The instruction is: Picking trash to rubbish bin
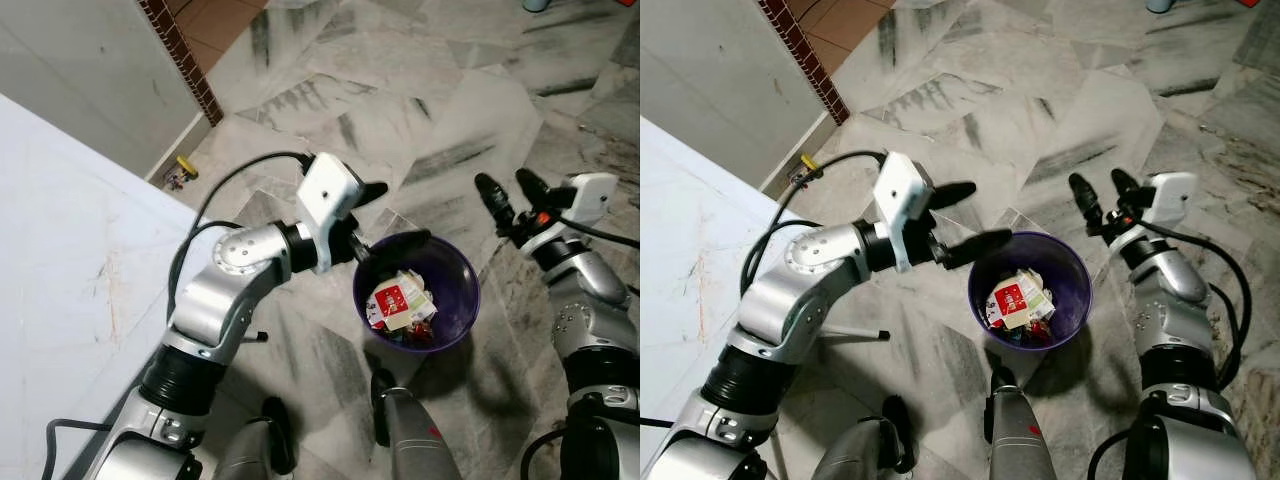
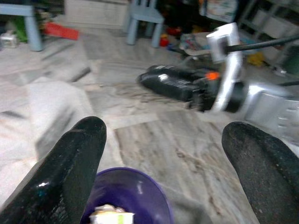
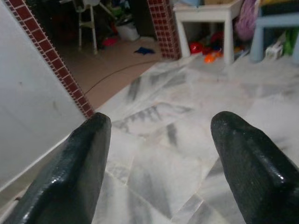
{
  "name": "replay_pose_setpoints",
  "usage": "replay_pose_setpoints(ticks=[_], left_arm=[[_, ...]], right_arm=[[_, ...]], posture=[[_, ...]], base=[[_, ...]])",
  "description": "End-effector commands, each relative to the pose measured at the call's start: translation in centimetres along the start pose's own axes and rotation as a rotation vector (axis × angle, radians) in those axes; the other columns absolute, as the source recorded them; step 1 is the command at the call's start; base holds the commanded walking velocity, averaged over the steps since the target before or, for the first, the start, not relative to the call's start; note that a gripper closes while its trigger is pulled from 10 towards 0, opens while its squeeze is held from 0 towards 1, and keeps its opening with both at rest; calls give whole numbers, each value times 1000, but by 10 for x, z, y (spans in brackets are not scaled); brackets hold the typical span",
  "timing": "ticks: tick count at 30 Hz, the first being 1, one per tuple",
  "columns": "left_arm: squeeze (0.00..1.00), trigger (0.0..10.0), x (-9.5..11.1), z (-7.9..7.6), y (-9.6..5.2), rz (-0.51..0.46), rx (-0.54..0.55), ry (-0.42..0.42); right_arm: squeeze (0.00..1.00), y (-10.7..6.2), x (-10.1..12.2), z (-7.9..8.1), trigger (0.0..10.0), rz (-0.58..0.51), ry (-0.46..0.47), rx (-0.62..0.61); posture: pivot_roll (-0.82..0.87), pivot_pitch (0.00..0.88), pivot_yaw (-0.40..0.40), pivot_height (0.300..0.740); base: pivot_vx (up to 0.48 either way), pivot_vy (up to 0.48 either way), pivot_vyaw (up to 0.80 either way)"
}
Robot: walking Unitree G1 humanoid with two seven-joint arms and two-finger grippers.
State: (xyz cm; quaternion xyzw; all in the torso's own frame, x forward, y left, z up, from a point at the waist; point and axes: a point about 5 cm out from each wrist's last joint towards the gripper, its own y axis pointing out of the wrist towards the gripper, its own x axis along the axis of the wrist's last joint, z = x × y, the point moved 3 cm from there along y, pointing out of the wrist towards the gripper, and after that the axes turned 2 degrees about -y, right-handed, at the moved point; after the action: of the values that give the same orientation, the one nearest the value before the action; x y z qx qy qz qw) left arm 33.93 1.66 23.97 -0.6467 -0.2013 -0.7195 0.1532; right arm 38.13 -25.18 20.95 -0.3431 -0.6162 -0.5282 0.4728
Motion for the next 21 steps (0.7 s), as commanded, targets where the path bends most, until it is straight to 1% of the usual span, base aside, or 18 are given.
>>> replay_pose_setpoints(ticks=[1, 2, 3, 6, 7, 8, 10, 11, 13, 15, 17, 18, 19, 20, 21], left_arm=[[0, 10000, 4, 27, -9, -22, 143, -5], [0, 10000, 7, 43, -14, -35, 243, 3], [0, 10000, 8, 50, -18, -39, 283, 7], [0, 10000, 8, 54, -21, -42, 310, 8], [0, 10000, 9, 60, -25, -49, 349, 3], [0, 10000, 9, 60, -25, -49, 349, 3], [0, 10000, 10, 73, -35, -62, 443, -7], [0, 10000, 10, 73, -35, -62, 443, -7], [0, 10000, 10, 87, -49, -74, 547, -12], [0, 10000, 10, 87, -49, -74, 547, -12], [0, 10000, 9, 95, -58, -78, 616, -24], [0, 10000, 9, 95, -58, -78, 616, -24], [0, 10000, 9, 98, -63, -82, 643, -26], [0, 10000, 9, 98, -63, -82, 643, -26], [0, 10000, 7, 99, -67, -80, 671, -30]], right_arm=[[0, -7, 15, -6, 10000, -56, -33, -60], [0, -12, 22, -4, 10000, -83, -66, -101], [0, -14, 24, -3, 10000, -87, -75, -119], [0, -16, 25, -2, 10000, -88, -79, -133], [0, -19, 25, -1, 10000, -86, -84, -151], [0, -19, 25, -1, 10000, -86, -84, -151], [0, -26, 27, 3, 10000, -80, -89, -186], [0, -26, 27, 3, 10000, -80, -89, -186], [0, -34, 27, 9, 10000, -66, -111, -213], [0, -34, 27, 9, 10000, -66, -111, -213], [0, -38, 27, 13, 10000, -50, -124, -236], [0, -38, 27, 13, 10000, -50, -124, -236], [0, -40, 27, 15, 10000, -37, -134, -251], [0, -40, 27, 15, 10000, -37, -134, -251], [0, -41, 27, 14, 10000, -30, -140, -275]], posture=[[-112, 306, 72, 740], [-112, 279, 65, 740], [-112, 264, 60, 740], [-113, 258, 58, 740], [-113, 233, 50, 740], [-113, 233, 50, 740], [-110, 199, 39, 740], [-110, 199, 39, 740], [-108, 174, 33, 740], [-108, 174, 33, 740], [-103, 156, 29, 740], [-103, 156, 29, 740], [-100, 145, 31, 740], [-100, 145, 31, 740], [-94, 131, 25, 740]], base=[[0, 0, 0], [0, 0, 0], [0, 0, 0], [0, 0, 0], [0, 0, 0], [0, 0, 0], [0, 0, 0], [0, 0, 0], [0, 0, 0], [0, 0, 0], [0, 0, 0], [0, 0, 0], [0, 0, 0], [0, 0, 0], [0, 0, 0]])
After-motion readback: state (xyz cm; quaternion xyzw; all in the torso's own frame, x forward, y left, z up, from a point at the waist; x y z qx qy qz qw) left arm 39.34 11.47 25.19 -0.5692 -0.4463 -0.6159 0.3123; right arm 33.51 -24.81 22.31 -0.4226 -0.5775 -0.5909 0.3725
